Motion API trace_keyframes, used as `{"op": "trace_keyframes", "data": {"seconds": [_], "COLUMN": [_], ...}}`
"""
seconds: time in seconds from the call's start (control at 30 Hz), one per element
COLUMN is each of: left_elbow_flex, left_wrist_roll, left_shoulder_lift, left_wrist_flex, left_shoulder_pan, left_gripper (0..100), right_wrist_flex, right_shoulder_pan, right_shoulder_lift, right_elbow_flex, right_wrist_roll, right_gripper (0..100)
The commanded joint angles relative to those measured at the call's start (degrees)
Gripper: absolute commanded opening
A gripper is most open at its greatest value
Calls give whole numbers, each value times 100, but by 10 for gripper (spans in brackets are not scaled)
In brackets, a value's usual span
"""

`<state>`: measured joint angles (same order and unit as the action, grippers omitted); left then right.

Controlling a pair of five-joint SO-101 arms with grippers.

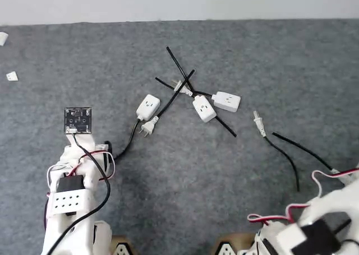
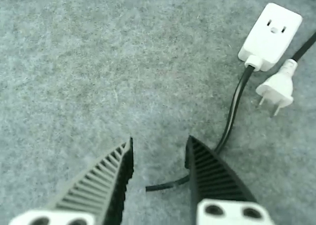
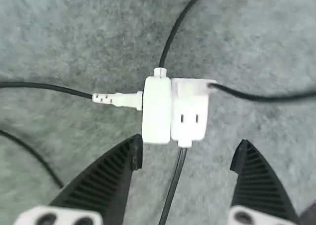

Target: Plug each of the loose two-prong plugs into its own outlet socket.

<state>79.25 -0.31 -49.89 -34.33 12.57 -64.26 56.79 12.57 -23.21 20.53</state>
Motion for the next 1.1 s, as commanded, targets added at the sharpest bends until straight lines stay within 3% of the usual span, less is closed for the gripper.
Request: {"op": "trace_keyframes", "data": {"seconds": [0.0, 0.13, 0.27, 0.43, 0.63, 0.8, 1.07], "left_elbow_flex": [-92, -101, -400, -1059, -1613, -2642, -4611], "left_wrist_roll": [18, 0, 9, 18, 18, 18, -53], "left_shoulder_lift": [-114, -88, -70, -70, 413, 2198, 4457], "left_wrist_flex": [-70, -44, -70, -466, -475, -448, -440], "left_shoulder_pan": [-132, -492, -976, -1020, -1451, -1908, -1960], "left_gripper": [169, 170, 170, 170, 170, 167, 167], "right_wrist_flex": [-664, -1042, -1068, 312, 1182, 1262, 1367], "right_shoulder_pan": [-75, -629, -1727, -3231, -3336, -3336, -3310], "right_shoulder_lift": [840, 1429, 1780, 1815, 1745, 1596, 1560], "right_elbow_flex": [492, 114, -976, -2831, -3455, -3446, -3446], "right_wrist_roll": [-571, -1231, -1679, -2207, -2066, -2048, -2040], "right_gripper": [270, 270, 270, 270, 270, 270, 270]}}
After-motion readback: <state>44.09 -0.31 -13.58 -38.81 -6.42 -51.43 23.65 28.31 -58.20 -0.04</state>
